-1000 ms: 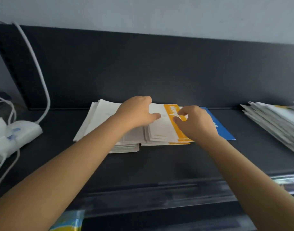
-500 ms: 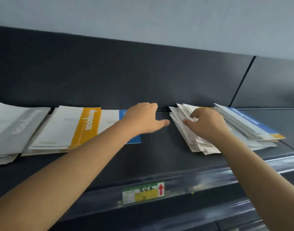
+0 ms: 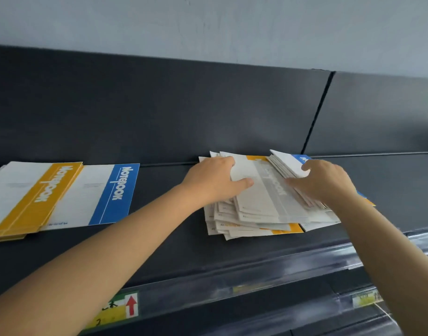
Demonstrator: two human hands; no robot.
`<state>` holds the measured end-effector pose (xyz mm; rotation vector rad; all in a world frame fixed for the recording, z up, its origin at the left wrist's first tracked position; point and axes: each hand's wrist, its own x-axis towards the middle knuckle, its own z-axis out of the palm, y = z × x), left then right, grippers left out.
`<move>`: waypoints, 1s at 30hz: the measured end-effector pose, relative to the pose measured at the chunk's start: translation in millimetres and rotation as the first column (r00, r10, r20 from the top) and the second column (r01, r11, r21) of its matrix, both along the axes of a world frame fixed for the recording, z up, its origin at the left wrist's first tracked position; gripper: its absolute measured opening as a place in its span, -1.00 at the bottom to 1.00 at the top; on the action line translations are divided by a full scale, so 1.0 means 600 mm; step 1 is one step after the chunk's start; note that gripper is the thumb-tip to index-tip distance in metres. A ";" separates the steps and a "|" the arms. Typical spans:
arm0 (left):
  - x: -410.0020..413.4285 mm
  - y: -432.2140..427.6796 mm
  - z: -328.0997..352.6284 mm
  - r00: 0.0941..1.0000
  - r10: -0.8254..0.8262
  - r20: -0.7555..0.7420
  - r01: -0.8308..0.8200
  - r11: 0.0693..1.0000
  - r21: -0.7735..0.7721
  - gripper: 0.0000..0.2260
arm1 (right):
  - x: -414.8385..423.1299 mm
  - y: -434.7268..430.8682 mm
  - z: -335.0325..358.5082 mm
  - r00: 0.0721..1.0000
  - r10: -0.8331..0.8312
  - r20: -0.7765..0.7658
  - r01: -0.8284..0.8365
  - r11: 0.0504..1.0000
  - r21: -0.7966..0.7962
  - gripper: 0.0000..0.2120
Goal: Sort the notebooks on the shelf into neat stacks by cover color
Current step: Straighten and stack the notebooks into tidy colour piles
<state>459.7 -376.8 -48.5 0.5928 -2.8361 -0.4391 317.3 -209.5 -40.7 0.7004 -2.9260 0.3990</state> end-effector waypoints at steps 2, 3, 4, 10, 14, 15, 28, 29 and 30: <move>-0.014 0.012 0.001 1.000 0.000 -0.030 0.000 1.000 0.029 -0.40 | -0.043 0.022 0.006 0.995 -0.039 0.088 0.036 0.998 0.041 -0.50; -0.021 0.020 0.001 0.999 0.005 -0.039 -0.003 0.999 0.045 -0.40 | -0.068 0.033 0.006 0.988 -0.075 0.132 0.068 0.996 0.055 -0.47; -0.030 0.027 0.001 0.999 0.010 -0.036 -0.008 0.999 0.052 -0.40 | -0.091 0.044 0.005 0.978 -0.116 0.172 0.106 0.992 0.067 -0.44; -0.103 0.072 0.007 1.000 0.005 -0.006 -0.005 1.000 -0.003 -0.46 | -0.176 0.084 -0.017 0.910 -0.159 0.382 0.134 0.987 0.091 -0.38; -0.147 0.109 0.001 1.000 0.018 -0.003 -0.017 0.992 0.124 -0.48 | -0.201 0.081 -0.019 0.897 -0.099 0.431 0.076 0.995 0.071 -0.38; -0.156 0.118 0.000 1.000 0.026 -0.016 -0.022 0.979 0.202 -0.49 | -0.205 0.078 -0.022 0.892 -0.085 0.444 0.059 0.996 0.072 -0.36; -0.233 0.130 0.002 0.939 0.343 -0.016 -0.058 0.204 0.977 -0.59 | -0.230 0.058 -0.024 0.816 -0.009 0.578 0.009 1.000 0.003 -0.26; -0.237 0.132 0.003 0.938 0.348 -0.008 -0.056 0.175 0.983 -0.60 | -0.231 0.061 -0.021 0.814 -0.010 0.580 0.018 1.000 -0.008 -0.23; -0.240 0.136 0.004 0.938 0.346 -0.004 -0.053 0.155 0.986 -0.63 | -0.229 0.065 -0.015 0.806 -0.007 0.591 0.020 1.000 -0.016 -0.20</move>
